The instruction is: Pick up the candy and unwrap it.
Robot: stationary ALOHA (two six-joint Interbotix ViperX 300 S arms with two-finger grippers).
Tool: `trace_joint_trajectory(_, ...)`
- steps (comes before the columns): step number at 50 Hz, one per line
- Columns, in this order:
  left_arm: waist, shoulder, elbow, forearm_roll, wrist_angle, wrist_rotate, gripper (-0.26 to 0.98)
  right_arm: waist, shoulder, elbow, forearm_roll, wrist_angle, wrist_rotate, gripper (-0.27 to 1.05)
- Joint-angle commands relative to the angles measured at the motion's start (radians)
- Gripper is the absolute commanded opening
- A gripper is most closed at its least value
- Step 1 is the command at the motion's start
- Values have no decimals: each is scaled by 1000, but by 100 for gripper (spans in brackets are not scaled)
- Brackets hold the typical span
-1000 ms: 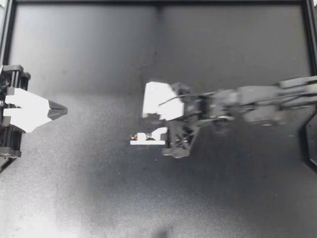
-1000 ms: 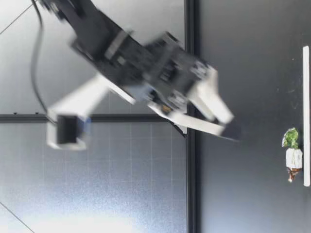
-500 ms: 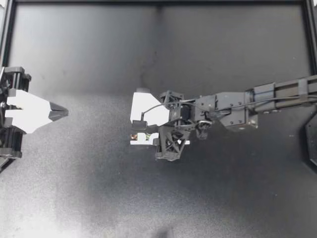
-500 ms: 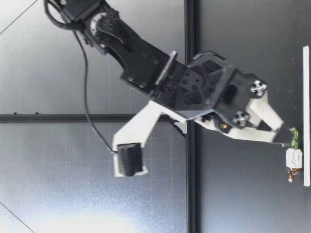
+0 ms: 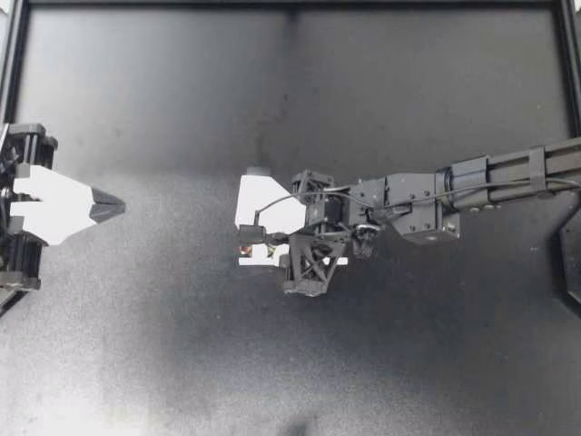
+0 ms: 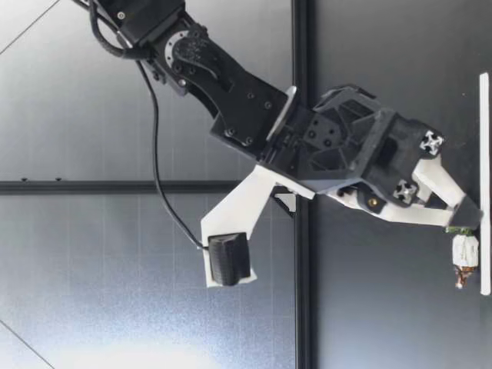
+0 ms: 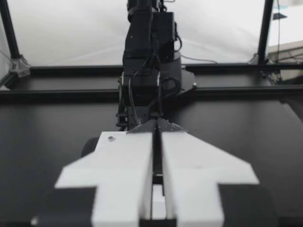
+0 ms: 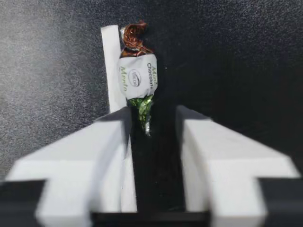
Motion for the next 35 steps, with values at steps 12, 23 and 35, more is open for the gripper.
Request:
trace_joint_trajectory(12, 0, 8, -3, 2, 0, 2, -9, 18, -38, -14, 2, 25, -3, -21)
trace_joint_trajectory(23, 2, 84, -12, 0, 2, 0, -9, 20, -109, -14, 0, 32, 3, -22)
trace_joint_trajectory(35, 18, 235, -69, 0, -6, -2, 3, 20, -259, -3, 0, 89, 2, -22)
